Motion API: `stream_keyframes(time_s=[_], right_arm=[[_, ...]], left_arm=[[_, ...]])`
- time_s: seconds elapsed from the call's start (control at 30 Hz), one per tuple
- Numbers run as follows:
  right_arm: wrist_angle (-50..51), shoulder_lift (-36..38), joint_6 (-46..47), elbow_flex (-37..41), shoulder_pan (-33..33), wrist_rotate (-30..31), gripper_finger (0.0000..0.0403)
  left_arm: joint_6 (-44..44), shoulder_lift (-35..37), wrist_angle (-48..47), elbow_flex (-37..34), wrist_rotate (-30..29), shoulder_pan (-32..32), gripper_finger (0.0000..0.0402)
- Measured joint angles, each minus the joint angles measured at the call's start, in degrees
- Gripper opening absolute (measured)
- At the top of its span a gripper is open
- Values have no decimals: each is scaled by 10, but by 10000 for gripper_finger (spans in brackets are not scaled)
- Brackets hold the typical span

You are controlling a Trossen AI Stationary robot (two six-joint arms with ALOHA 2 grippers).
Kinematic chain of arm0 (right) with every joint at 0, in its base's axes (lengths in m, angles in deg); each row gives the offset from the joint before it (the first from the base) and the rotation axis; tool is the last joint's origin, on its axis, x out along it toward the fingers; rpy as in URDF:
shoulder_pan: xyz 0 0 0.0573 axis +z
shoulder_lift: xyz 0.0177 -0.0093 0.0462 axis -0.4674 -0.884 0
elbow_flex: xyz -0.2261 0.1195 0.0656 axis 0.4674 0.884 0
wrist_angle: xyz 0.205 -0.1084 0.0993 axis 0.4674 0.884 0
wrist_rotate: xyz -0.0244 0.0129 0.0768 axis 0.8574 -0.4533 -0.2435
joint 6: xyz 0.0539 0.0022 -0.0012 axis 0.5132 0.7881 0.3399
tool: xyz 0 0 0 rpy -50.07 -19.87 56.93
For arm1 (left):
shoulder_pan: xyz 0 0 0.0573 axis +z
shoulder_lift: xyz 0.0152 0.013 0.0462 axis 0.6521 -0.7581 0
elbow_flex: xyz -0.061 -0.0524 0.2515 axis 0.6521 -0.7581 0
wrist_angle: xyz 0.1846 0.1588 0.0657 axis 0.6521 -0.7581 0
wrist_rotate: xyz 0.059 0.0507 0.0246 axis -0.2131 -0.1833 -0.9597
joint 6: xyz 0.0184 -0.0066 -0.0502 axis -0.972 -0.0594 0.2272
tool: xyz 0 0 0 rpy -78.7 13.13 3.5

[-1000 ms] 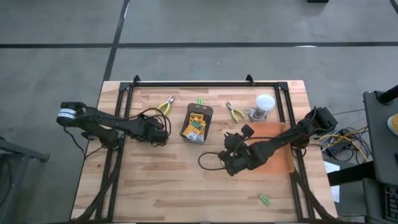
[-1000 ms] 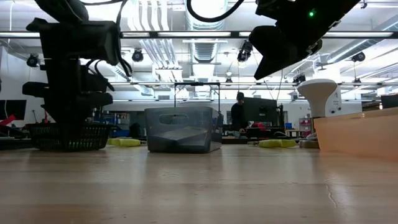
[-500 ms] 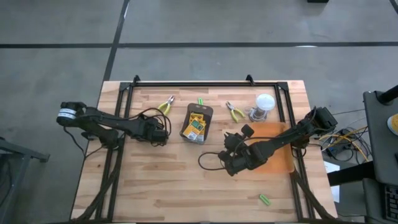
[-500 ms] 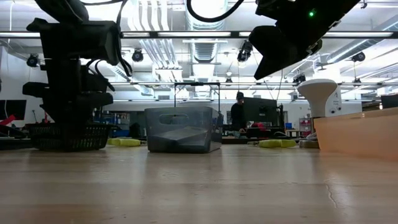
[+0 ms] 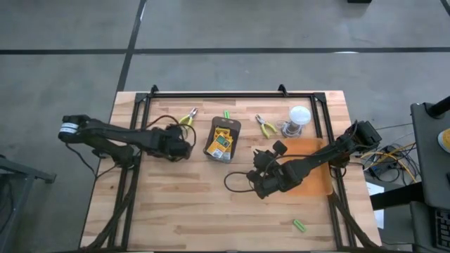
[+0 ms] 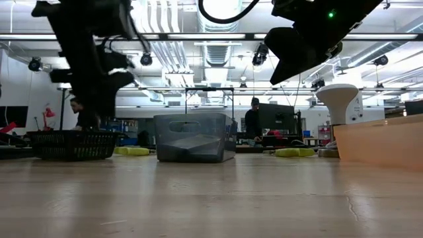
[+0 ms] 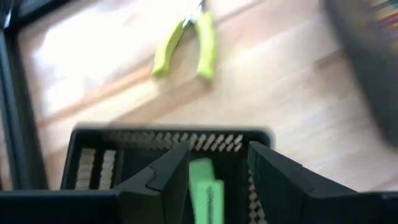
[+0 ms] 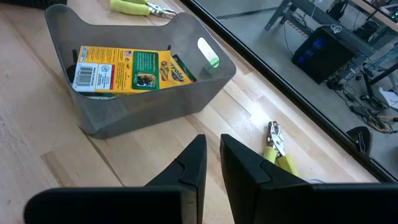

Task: Pick & Place School Supplies
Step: Put the bottom light green eraser into the black bin

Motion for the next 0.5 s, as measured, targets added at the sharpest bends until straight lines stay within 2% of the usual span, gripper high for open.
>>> stream_keyframes(time_s=[0.33,0.5], right_arm=[[0,0,0,0,0,0,43],[0,0,0,0,0,0,43]], left_arm=[[-250,4,188,30,-20,-11,170],[-359,4,289,31,6,-29,170]])
